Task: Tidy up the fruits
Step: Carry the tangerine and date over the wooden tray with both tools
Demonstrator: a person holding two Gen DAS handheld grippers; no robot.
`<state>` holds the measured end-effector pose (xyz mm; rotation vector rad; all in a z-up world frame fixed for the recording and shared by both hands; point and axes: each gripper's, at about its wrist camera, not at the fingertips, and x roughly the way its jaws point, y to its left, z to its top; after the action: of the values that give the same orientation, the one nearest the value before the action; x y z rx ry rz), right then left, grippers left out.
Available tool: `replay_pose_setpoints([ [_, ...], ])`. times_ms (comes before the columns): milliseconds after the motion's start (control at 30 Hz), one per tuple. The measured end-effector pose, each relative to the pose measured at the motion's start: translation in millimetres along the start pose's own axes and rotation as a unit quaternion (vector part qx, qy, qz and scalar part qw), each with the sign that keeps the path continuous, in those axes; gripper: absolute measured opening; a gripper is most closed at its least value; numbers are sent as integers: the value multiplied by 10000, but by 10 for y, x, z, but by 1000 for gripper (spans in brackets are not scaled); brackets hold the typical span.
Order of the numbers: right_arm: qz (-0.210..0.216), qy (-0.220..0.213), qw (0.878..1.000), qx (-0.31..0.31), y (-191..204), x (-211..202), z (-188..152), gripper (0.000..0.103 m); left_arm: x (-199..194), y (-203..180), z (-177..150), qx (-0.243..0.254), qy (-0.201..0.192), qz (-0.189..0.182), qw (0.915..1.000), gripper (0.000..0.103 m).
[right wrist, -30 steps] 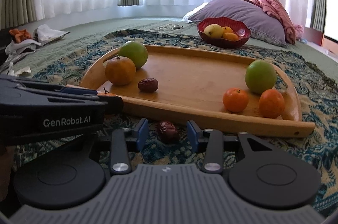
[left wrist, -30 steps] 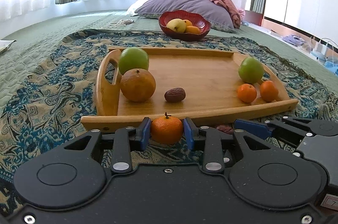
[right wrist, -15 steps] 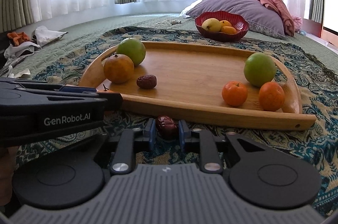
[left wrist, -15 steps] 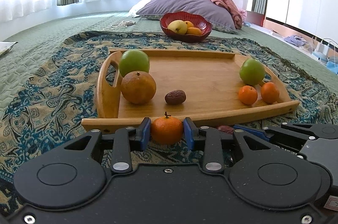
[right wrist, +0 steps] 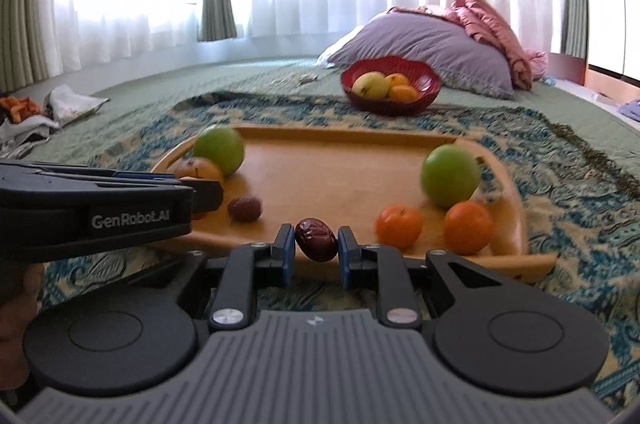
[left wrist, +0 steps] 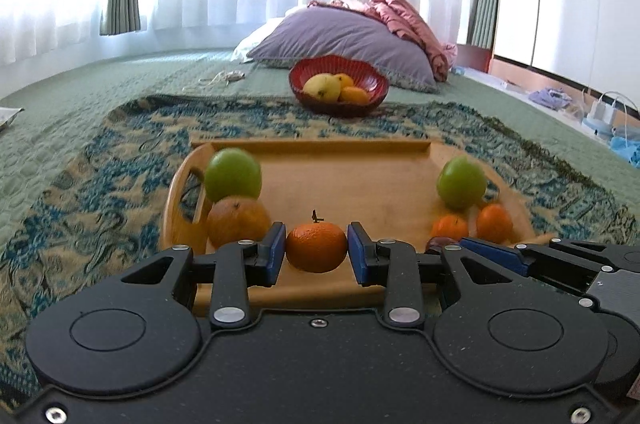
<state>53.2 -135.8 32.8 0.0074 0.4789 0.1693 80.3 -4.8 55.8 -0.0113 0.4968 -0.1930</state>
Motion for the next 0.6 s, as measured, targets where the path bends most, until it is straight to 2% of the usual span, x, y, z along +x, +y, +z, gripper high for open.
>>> replay_pose_setpoints([
  [267, -291, -204, 9992, 207, -247, 86, 202, 27, 163, 17, 303, -63, -176, -48, 9998, 32],
  [600, -490, -199, 9982, 278, -445, 368, 472, 27, 596, 87, 528, -166, 123, -84, 9998, 32],
])
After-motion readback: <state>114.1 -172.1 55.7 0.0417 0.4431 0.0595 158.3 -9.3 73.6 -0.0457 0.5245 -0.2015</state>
